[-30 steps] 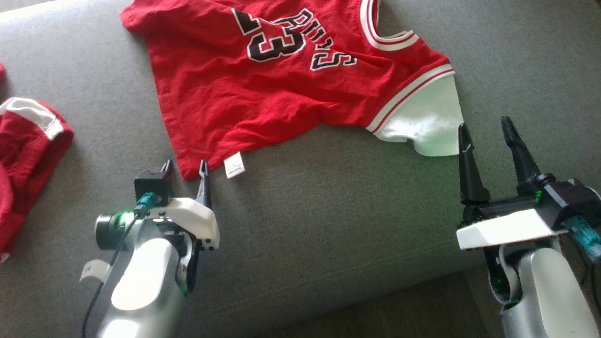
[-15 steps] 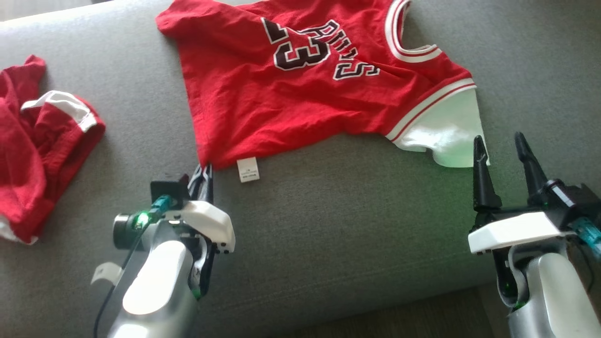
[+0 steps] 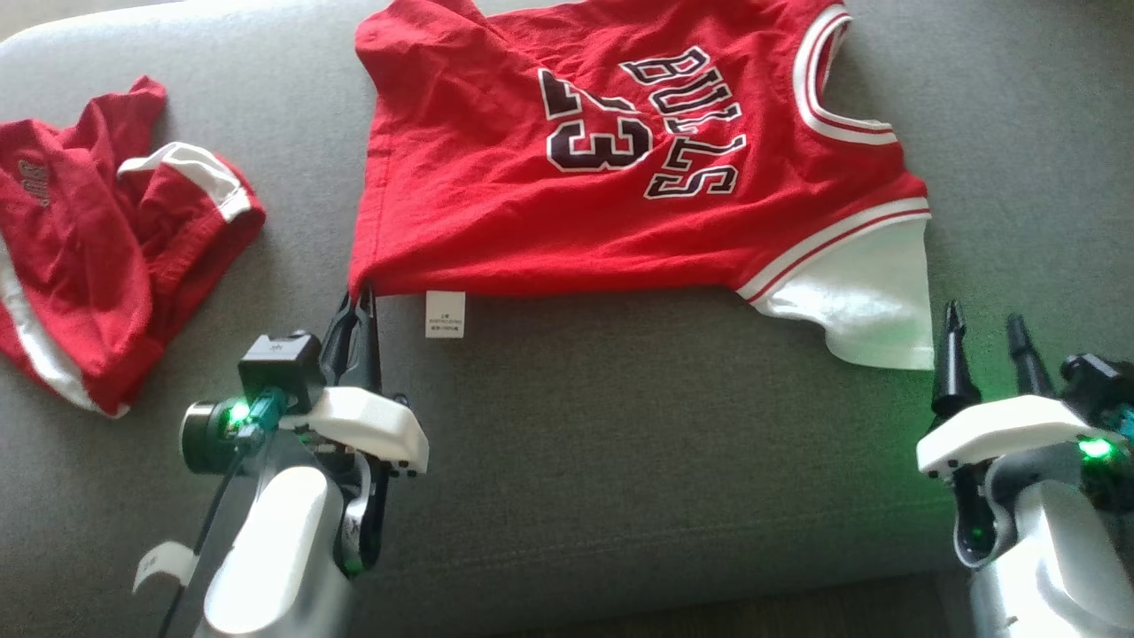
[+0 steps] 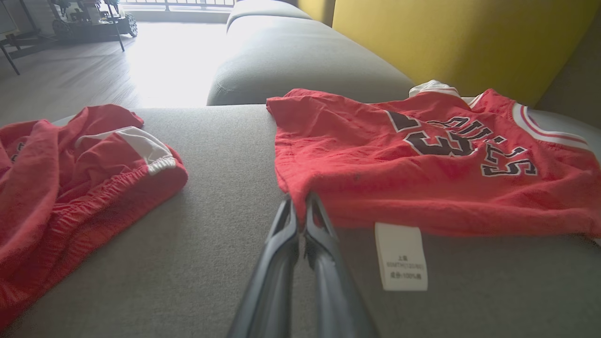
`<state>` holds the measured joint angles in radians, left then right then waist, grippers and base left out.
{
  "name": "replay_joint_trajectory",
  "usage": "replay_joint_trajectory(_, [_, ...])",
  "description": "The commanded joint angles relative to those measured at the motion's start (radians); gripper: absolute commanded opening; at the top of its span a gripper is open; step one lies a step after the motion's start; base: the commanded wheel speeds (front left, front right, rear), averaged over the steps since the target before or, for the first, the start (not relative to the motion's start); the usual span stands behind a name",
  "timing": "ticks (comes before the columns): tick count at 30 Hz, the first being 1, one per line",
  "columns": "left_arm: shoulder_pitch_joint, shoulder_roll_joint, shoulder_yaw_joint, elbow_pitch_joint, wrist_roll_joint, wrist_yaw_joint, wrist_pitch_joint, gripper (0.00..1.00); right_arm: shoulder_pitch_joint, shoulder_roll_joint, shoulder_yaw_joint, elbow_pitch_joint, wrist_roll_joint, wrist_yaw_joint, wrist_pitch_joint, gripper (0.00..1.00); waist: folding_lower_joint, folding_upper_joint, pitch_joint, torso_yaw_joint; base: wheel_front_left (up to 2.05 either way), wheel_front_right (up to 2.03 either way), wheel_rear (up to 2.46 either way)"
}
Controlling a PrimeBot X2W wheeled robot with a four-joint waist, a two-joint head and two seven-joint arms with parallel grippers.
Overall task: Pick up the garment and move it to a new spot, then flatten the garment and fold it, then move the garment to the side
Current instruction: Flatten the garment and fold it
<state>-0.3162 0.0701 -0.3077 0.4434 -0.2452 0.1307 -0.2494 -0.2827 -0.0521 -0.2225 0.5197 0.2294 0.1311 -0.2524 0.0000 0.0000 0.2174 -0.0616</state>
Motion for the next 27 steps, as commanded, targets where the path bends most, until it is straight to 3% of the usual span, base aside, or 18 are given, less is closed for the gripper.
replay_joint_trajectory(1, [-0.011,0.023,0.036,-0.043,0.012,-0.002,-0.012,0.0,-0.041,0.002,0.018,0.022,0.018,0.0,-0.009,1.0,0.0,0.0,-0.001,0.011,0.0,0.0,0.0])
replay_joint_trajectory(5, [0.008,0.018,0.031,-0.07,0.021,-0.007,-0.012,0.0,-0.095,0.002,0.011,0.18,0.066,0.0,-0.009,1.0,0.0,0.0,0.004,0.033,0.0,0.0,0.0])
replay_joint_trajectory(9, [0.016,0.014,0.028,-0.079,0.027,-0.011,-0.012,0.0,-0.113,0.002,0.034,0.253,0.106,0.0,-0.009,1.0,0.0,0.0,0.008,0.041,0.0,0.0,0.0])
replay_joint_trajectory(23, [0.035,0.009,0.04,-0.075,0.038,-0.016,-0.012,0.0,-0.123,0.002,0.204,0.356,0.263,0.0,-0.009,0.97,0.0,0.0,-0.013,0.029,0.0,0.0,0.0])
replay_joint_trajectory(25, [0.037,0.008,0.042,-0.074,0.039,-0.017,-0.012,0.0,-0.122,0.002,0.238,0.368,0.298,0.0,-0.009,0.0,0.0,0.0,-0.017,0.028,0.0,0.0,0.0])
replay_joint_trajectory(27, [0.04,0.007,0.043,-0.072,0.041,-0.018,-0.012,0.0,-0.122,0.002,0.251,0.369,0.315,0.0,-0.009,0.0,0.0,0.0,-0.022,0.026,0.0,0.0,0.0])
